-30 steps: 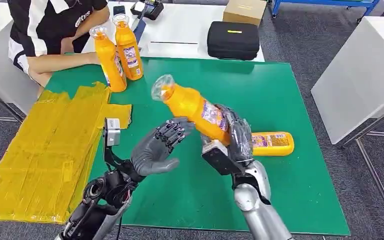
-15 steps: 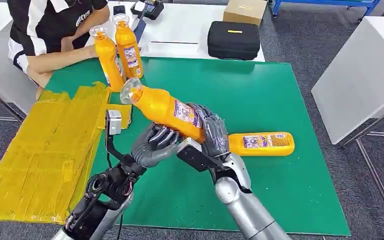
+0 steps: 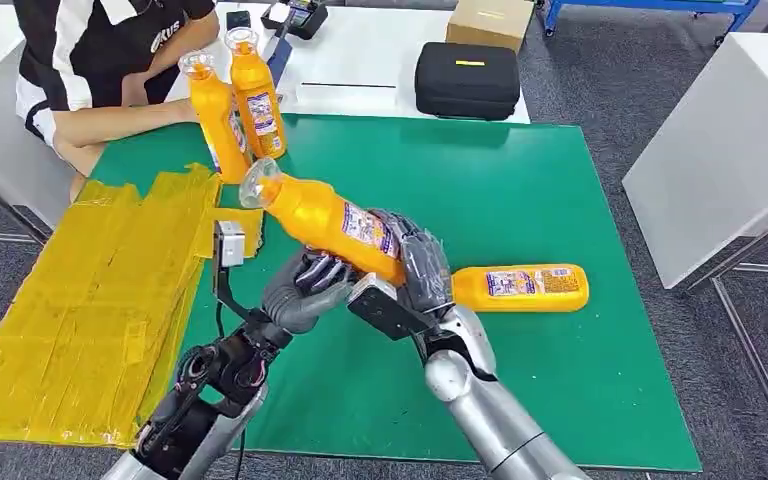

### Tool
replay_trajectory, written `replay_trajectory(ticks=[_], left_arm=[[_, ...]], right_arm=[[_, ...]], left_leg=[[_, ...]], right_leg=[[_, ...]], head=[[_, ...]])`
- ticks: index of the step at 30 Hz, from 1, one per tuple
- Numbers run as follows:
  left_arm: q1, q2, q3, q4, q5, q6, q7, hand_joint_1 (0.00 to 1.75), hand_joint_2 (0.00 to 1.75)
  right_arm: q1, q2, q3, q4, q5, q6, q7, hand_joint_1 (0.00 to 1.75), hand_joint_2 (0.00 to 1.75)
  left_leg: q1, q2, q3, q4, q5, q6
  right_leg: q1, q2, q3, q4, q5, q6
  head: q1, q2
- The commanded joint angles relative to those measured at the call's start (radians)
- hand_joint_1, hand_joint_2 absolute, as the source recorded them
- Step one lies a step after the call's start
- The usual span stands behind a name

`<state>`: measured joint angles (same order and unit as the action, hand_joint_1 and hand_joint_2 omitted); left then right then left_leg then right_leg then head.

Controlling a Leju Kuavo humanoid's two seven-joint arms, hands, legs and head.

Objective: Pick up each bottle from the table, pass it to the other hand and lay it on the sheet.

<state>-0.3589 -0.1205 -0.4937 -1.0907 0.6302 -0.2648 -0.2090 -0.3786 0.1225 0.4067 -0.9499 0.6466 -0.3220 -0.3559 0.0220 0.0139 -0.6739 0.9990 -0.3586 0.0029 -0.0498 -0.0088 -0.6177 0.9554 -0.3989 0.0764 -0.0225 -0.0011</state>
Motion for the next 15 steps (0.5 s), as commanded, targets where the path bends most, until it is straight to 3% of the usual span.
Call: replay_trajectory(ticks=[1,8,15], left_arm=[[-0.074,0.005,0.037,0.155,-0.008,0.016,-0.017,0.0,1.75],[-0.055,0.001,0.067,0.125,-0.025,0.052,-0.02,0.0,1.75],[-0.048,0.006,0.073,0.118,-0.029,0.058,-0.019,0.0,1.75]], right_arm=[[0.01,-0.013,-0.087,-0.069,-0.056,-0.104,-0.028,1.75,1.75],[0.047,-0.013,-0.157,-0.195,-0.075,-0.182,-0.054,1.75,1.75],[0.045,-0.016,-0.161,-0.21,-0.077,-0.181,-0.053,1.75,1.75]], left_leg=[[0.0,-0.002,0.005,0.0,-0.002,0.001],[0.0,-0.001,0.005,0.001,-0.003,0.001],[0.0,-0.001,0.002,0.0,-0.001,0.0]], right_leg=[[0.001,-0.001,0.005,0.001,-0.002,-0.005],[0.001,0.0,0.005,0.001,-0.003,-0.006],[0.001,0.0,0.002,0.0,-0.001,-0.003]], head=[[0.0,0.0],[0.0,0.0],[0.0,0.0]])
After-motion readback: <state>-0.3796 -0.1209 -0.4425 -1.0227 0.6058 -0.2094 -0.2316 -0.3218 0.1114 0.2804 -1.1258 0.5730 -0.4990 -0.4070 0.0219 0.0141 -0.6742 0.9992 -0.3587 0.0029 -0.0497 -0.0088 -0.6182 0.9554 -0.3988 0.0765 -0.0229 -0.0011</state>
